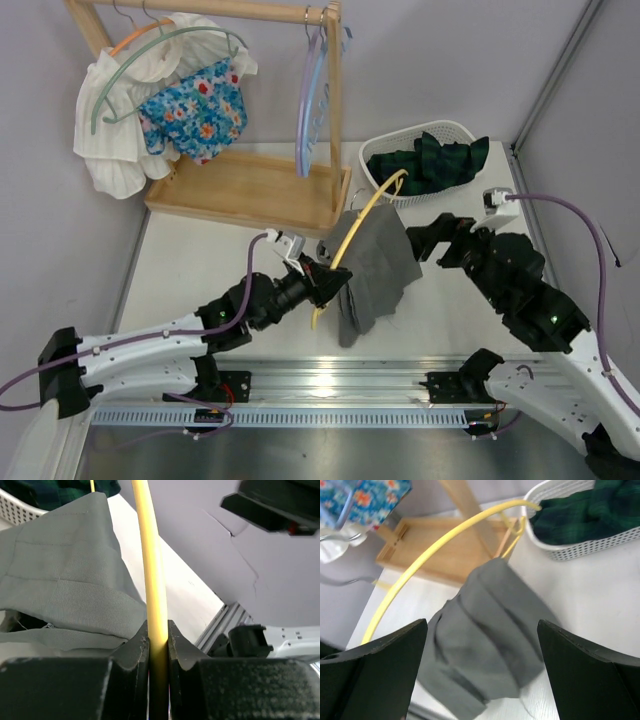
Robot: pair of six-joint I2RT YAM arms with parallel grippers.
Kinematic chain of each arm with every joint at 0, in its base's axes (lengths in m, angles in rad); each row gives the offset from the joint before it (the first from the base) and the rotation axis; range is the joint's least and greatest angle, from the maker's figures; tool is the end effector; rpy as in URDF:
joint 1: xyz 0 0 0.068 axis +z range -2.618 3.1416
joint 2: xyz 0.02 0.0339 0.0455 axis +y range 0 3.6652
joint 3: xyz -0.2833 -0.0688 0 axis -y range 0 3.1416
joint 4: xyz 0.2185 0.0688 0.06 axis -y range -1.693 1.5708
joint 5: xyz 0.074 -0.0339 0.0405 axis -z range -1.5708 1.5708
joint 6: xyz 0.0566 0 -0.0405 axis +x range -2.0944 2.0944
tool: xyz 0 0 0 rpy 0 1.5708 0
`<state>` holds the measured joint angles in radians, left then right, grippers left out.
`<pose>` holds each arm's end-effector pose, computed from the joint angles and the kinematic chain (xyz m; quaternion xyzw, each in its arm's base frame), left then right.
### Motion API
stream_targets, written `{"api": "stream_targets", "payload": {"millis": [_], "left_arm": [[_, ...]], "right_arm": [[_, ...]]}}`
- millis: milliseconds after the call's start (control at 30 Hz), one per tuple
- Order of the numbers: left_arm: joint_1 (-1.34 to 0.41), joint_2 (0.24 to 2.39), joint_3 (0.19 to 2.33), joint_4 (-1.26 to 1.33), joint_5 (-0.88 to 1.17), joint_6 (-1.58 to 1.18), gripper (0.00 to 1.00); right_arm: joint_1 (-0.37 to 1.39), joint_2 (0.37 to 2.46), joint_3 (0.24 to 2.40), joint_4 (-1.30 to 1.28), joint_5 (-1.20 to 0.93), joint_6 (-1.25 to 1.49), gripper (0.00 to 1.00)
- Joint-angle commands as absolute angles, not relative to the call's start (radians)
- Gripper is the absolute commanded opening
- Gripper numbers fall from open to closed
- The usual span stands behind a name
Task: Place the skirt on the hanger
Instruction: Place skirt on hanger
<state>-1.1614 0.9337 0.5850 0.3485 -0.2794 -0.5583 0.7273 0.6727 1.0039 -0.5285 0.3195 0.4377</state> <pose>0.0962 -0.1825 0.3229 0.1140 0.6979 -0.4663 0.5315 0.0946 0.0604 0.3928 -0.0104 0.7700 0.2416 0.5904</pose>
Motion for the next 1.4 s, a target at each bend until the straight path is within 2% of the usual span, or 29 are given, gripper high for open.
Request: {"api": "stream_targets", "payload": {"millis": [0,67,233,333,633,800,1167,1367], "left_arm": [[-1.123,0.838,0.710,0.385,-0.134,-0.422,0.00],[-1.100,0.819,0.779,0.292,-0.086,-0.359,0.00],[-1.051,0.790,0.925,0.098,0.021,-0.324,0.00],[-1.026,0.792,1.012,-0.035,0.058,-0.331,0.00],[-1.002,0.772,1.196,-0.331,0.005,-0.367,0.00],[-1.000,0.813,1.290,-0.532,-0.029,-0.371,0.00],[-1.000,0.631,1.215,-0.776,-0.081,-0.465,0.00],[-1.002,0.513,1.152,-0.923,-0.277,-0.597,0.00]], "right_arm": [[0.600,0.744,1.052,-0.611,0.199,0.489,0.99],[0.542,0.759,1.046,-0.557,0.114,0.466,0.99],[0.423,0.773,0.965,-0.370,-0.281,0.339,0.98],[0.411,0.767,0.920,-0.281,-0.377,0.266,0.99],[0.324,0.738,0.949,-0.229,-0.423,0.281,0.99],[0.319,0.727,0.986,-0.330,-0.312,0.299,0.99],[0.324,0.716,0.950,-0.353,-0.212,0.359,0.99],[0.348,0.719,0.893,-0.322,-0.138,0.405,0.99]]}}
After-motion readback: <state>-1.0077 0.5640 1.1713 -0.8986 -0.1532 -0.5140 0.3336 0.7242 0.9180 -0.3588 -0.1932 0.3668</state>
